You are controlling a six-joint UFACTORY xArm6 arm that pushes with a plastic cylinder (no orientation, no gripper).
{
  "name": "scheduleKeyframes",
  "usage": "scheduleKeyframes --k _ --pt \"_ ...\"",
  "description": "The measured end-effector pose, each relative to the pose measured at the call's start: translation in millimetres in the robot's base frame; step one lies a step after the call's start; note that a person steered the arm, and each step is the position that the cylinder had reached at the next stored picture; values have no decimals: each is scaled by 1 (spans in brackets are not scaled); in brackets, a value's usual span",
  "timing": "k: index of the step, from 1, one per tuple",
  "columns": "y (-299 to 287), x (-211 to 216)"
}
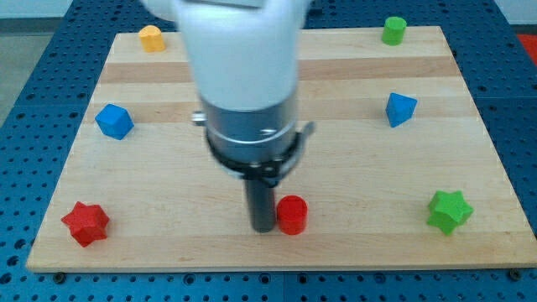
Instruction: Push the red circle left to the green star
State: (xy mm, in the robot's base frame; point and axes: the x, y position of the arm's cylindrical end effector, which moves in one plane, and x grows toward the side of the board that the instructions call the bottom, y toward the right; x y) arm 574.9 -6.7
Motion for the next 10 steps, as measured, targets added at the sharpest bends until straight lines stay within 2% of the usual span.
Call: scheduleKeyframes --k 1,2,3,4,6,9,10 --pt "43 0" --pt "61 0" --pt "31 0" --pt "29 -11" --pt "122 -17" --pt "113 -20" --pt "27 -53"
